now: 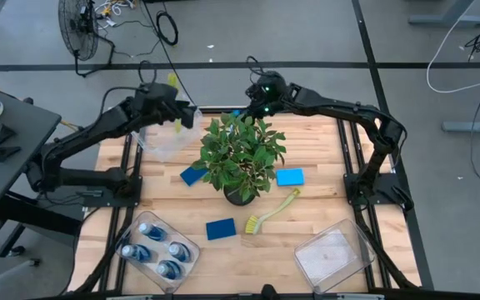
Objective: Pick & Place Kitchen Sink Supplies
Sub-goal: Put the blue kitchen brush into the top transparent bin
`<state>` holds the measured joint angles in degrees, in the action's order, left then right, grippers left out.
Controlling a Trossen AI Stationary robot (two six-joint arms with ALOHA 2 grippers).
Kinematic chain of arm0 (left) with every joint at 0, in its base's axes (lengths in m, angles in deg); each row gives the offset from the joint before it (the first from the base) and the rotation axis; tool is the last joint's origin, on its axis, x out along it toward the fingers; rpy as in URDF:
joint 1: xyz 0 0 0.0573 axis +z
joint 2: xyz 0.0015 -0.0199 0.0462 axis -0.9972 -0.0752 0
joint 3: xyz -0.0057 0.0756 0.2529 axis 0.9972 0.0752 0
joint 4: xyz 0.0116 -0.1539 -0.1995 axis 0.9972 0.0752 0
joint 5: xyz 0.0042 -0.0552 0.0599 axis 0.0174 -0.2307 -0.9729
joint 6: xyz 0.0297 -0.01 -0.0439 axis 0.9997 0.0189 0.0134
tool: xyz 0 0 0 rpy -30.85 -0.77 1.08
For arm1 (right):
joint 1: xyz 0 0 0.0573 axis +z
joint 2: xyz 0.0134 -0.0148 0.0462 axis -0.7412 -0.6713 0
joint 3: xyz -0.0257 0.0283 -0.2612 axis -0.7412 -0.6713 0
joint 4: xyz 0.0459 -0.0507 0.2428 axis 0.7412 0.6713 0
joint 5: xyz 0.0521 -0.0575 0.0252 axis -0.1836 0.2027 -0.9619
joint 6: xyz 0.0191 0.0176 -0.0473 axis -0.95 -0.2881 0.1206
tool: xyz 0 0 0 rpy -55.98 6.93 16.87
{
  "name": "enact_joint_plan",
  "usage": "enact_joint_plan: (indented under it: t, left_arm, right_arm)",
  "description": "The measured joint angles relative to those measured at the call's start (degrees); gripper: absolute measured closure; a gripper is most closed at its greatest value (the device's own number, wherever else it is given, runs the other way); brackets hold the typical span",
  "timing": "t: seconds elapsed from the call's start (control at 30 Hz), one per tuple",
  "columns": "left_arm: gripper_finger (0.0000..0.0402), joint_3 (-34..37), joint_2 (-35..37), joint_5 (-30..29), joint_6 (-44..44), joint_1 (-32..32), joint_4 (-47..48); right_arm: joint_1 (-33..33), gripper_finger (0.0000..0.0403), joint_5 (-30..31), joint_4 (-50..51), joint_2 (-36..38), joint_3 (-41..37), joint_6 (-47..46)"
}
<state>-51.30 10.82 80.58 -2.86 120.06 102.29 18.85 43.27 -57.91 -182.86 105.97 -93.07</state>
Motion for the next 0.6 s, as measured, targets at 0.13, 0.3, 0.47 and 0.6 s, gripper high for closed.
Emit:
enact_joint_plan:
  t: [0.13, 0.3, 0.47, 0.6]
  left_arm:
    - [0.0207, 0.0, 0.0, 0.0, 1.3, -2.2, 0.0]
    - [0.0207, 0.0, -0.1, 0.0, -0.6, -4.7, 0.1]
    - [0.0207, 0.0, -0.1, 0.0, -1.3, -7.3, 0.1]
    - [0.0207, 0.0, -0.5, -0.4, -2.7, -9.0, 0.0]
  right_arm:
    - [0.9, 0.0118, 4.7, 3.0, 0.0, 0.0, -2.4]
    - [1.6, 0.0118, 6.0, 3.3, 0.0, 0.0, -2.4]
    - [1.6, 0.0117, 5.2, 3.3, 0.0, 0.0, -2.3]
    - [1.6, 0.0117, 4.5, 3.3, 0.0, 0.0, -2.3]
